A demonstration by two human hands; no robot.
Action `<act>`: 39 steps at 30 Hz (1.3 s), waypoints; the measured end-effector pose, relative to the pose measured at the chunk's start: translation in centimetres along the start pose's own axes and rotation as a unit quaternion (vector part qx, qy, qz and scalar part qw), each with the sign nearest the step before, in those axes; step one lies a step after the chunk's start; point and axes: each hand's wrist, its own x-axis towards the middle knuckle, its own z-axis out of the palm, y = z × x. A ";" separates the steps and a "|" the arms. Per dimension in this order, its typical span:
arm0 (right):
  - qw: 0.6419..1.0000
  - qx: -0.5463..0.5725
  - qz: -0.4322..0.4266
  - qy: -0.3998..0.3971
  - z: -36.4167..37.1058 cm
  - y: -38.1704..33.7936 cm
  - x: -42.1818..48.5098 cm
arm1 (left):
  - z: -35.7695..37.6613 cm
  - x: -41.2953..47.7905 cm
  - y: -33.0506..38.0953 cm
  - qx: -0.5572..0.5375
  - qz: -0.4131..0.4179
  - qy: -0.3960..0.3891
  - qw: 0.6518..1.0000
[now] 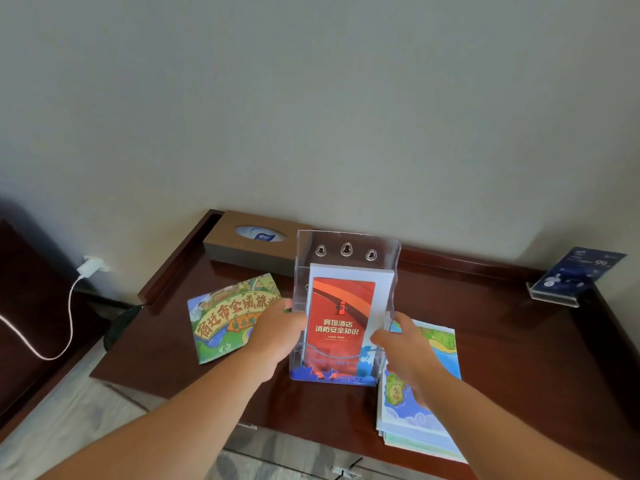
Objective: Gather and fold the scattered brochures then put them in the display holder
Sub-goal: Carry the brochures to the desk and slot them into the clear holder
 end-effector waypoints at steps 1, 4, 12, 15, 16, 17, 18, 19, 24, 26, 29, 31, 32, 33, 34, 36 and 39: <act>1.000 0.002 0.000 0.001 -0.2 0.1 0.3 | 0.3 0.3 0.3 0.007 0.005 -0.005 1.000; 1.000 -0.001 -0.003 -0.004 -0.6 0.1 0.8 | 0.8 1.2 1.1 0.014 0.006 -0.016 1.000; 0.999 0.000 -0.030 -0.032 -0.9 -1.6 2.8 | 0.8 3.9 2.4 0.046 0.003 -0.006 0.999; 0.998 0.015 -0.032 -0.049 -1.2 -2.5 4.2 | 0.9 5.3 3.1 0.046 0.002 0.003 0.999; 0.998 0.023 -0.031 -0.052 -1.3 -2.8 4.8 | 1.0 5.8 3.5 0.044 0.000 0.004 0.999; 0.998 0.030 -0.030 -0.052 -1.5 -3.0 5.3 | 1.2 6.2 3.9 0.041 -0.001 0.001 0.999; 0.998 0.036 -0.029 -0.053 -1.6 -3.3 5.9 | 1.3 6.5 4.4 0.040 0.001 -0.003 0.999; 0.997 0.042 -0.026 -0.053 -1.8 -3.6 6.5 | 1.5 7.0 4.9 0.038 0.003 -0.008 0.999; 0.998 0.062 -0.026 -0.016 -3.4 -5.0 10.1 | 3.0 10.3 7.7 0.022 0.028 -0.039 0.999; 0.997 0.069 -0.020 -0.003 -4.2 -5.4 11.2 | 3.8 12.0 8.5 0.023 0.034 -0.048 0.998; 0.996 0.086 -0.008 0.018 -5.5 -5.8 12.5 | 5.2 13.9 9.6 0.022 0.038 -0.087 0.995; 0.996 0.088 -0.001 0.035 -6.5 -5.9 13.2 | 6.3 14.7 10.1 0.026 0.038 -0.111 0.993; 0.995 0.088 0.003 0.042 -7.1 -5.8 13.5 | 6.9 15.1 10.2 0.025 0.039 -0.122 0.991; 0.995 0.088 0.007 0.050 -7.6 -5.7 13.7 | 7.6 15.3 10.3 0.022 0.040 -0.130 0.990; 0.995 0.085 0.012 0.055 -8.2 -5.4 13.8 | 8.2 15.6 10.3 0.020 0.037 -0.136 0.990; 0.995 0.079 0.025 0.059 -9.2 -4.8 13.9 | 9.4 15.7 10.3 0.022 0.026 -0.143 0.989; 0.995 0.076 0.036 0.061 -10.8 -4.1 14.4 | 11.1 15.5 10.3 0.019 0.023 -0.149 0.988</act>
